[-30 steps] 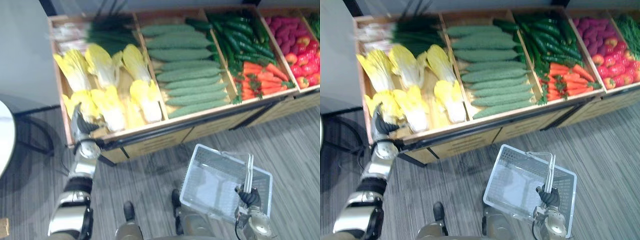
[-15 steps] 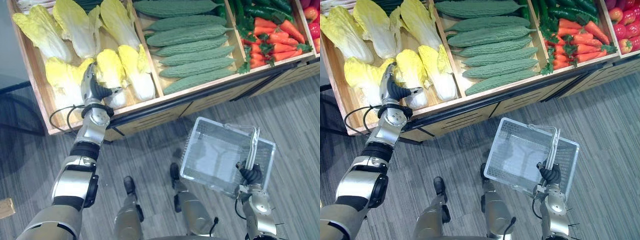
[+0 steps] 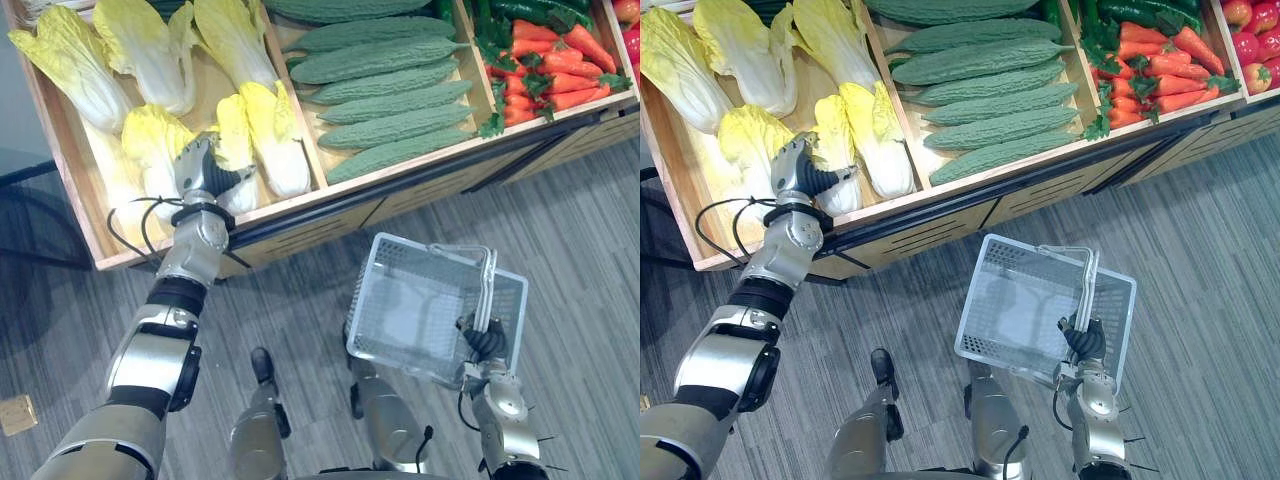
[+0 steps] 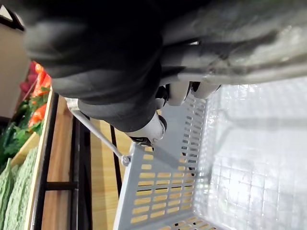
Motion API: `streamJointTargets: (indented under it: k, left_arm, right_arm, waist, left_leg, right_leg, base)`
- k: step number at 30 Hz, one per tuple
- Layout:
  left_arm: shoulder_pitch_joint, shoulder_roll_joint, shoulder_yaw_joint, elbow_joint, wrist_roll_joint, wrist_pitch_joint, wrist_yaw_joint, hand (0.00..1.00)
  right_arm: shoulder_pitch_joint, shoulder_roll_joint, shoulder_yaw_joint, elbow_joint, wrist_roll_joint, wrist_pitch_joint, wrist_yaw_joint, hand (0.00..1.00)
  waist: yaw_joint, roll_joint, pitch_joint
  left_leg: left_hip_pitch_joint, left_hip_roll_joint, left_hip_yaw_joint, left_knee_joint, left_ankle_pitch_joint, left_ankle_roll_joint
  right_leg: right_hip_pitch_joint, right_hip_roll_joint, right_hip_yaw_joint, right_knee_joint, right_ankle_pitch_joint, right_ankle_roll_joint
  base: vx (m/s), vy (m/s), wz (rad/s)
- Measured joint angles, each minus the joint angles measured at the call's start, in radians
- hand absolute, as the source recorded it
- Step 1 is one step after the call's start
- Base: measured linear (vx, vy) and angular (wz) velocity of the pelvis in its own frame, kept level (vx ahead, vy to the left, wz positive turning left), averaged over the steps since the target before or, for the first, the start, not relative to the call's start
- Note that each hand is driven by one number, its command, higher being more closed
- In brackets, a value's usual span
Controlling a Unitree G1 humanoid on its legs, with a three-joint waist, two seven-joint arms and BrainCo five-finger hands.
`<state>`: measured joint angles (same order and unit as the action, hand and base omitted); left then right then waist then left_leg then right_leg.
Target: Pick vegetable in the basket
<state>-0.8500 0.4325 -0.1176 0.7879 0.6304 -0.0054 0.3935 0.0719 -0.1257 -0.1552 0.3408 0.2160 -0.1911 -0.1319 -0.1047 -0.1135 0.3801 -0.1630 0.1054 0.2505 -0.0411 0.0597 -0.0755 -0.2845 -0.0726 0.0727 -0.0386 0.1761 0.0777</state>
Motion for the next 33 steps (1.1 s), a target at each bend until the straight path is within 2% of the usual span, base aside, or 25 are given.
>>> streamJointTargets:
  k: [6,12,15,20,21,26,33]
  left_arm:
    - [0.023,0.004,0.0,-0.035,-0.012,0.0,0.001,1.0]
    - [0.163,-0.001,0.024,-0.262,-0.03,0.001,0.006,1.0]
    - [0.278,-0.036,0.062,-0.4,-0.031,-0.002,0.006,1.0]
    - [0.421,-0.082,0.125,-0.511,-0.041,-0.005,0.006,1.0]
    - [0.462,-0.106,0.135,-0.533,-0.057,-0.005,0.005,1.0]
    - [0.552,-0.187,0.128,-0.612,-0.079,-0.045,0.001,1.0]
    - [0.626,-0.224,0.132,-0.626,-0.08,-0.049,0.002,1.0]
  right_arm:
    - [-0.004,0.001,0.0,0.024,0.0,0.0,-0.001,1.0]
    - [0.012,0.02,0.0,0.031,-0.005,0.0,0.0,1.0]
    - [0.032,0.035,-0.001,0.031,-0.014,0.001,0.001,1.0]
    - [0.057,0.043,-0.003,0.031,-0.032,0.003,0.008,1.0]
    - [0.074,0.042,-0.008,0.031,-0.033,0.004,0.011,1.0]
    - [0.094,0.042,-0.039,0.031,-0.039,0.005,0.028,1.0]
    - [0.145,0.042,-0.056,0.032,-0.039,0.016,0.045,1.0]
  waist:
    - [-0.001,0.0,0.0]
    - [0.0,0.001,-0.001]
    - [0.005,0.009,-0.008]
    - [0.01,0.017,-0.042]
    - [0.011,0.026,-0.077]
    - [0.01,0.067,-0.131]
    - [0.01,0.086,-0.171]
  left_leg:
    - [0.03,-0.003,-0.001,-0.015,0.0,0.0]
    - [0.083,-0.003,0.0,-0.029,-0.008,-0.001]
    - [0.126,-0.002,0.005,-0.018,-0.041,0.004]
    - [0.163,-0.002,0.027,0.012,-0.075,0.003]
    - [0.161,-0.001,0.032,0.027,-0.09,0.003]
    - [0.179,0.0,0.034,0.062,-0.129,0.01]
    - [0.196,0.0,0.012,0.056,-0.132,0.011]
  right_leg:
    - [0.027,0.0,0.005,-0.012,0.0,0.002]
    - [0.084,0.0,0.006,-0.035,-0.008,0.011]
    - [0.126,0.0,0.014,-0.035,-0.025,0.02]
    - [0.164,0.0,0.041,-0.034,-0.035,0.024]
    - [0.167,0.0,0.045,-0.034,-0.042,0.025]
    - [0.193,-0.002,0.056,-0.03,-0.049,0.022]
    - [0.198,0.001,0.053,0.002,-0.08,0.023]
  base:
    - [0.05,-0.003,-0.02]
    - [0.05,-0.005,-0.01]
    - [0.04,0.011,-0.06]
    - [0.05,0.014,-0.13]
    - [0.04,0.005,-0.12]
    - [0.02,0.008,-0.07]
    - [-0.04,-0.027,0.03]
